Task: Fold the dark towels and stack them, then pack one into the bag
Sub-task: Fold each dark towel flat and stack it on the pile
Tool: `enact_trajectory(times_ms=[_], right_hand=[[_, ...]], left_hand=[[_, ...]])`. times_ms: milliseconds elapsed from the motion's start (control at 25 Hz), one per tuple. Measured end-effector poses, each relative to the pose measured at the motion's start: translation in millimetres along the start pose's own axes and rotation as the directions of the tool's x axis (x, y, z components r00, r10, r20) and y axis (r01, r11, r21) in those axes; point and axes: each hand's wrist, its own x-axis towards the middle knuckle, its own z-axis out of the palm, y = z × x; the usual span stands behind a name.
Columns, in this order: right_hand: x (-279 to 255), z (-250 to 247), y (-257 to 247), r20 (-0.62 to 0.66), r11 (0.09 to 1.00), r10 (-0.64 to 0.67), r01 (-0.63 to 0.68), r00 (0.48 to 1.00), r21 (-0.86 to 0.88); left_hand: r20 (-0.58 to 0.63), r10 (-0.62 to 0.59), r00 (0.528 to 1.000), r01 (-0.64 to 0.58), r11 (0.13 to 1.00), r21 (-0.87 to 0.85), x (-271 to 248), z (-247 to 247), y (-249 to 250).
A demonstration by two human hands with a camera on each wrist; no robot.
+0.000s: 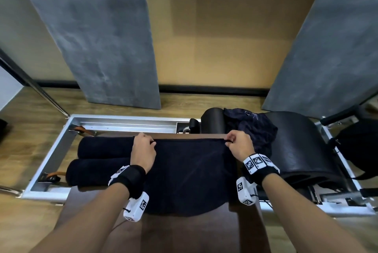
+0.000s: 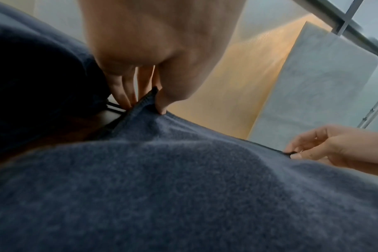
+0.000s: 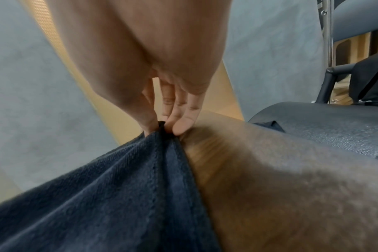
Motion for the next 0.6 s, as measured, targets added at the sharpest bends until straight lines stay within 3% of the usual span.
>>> enact_trajectory(times_ms=[320,600], right_hand=[[-32.5,-28.4,-8.3,-0.135,0.998,-0.041,0.046,0.99,0.038],[-106.8,-74.4,-20.3,-0.279,0.983,-0.134,0.164,0.951,0.085]], left_hand=[[-0.099,0.054,0.994,-0.072,0.979,-0.19,-25.9,-26.5,4.9],[-0.084,0.31,0.947,-0.319,0.939,-0.129,-71.7,-84.6,-6.0]])
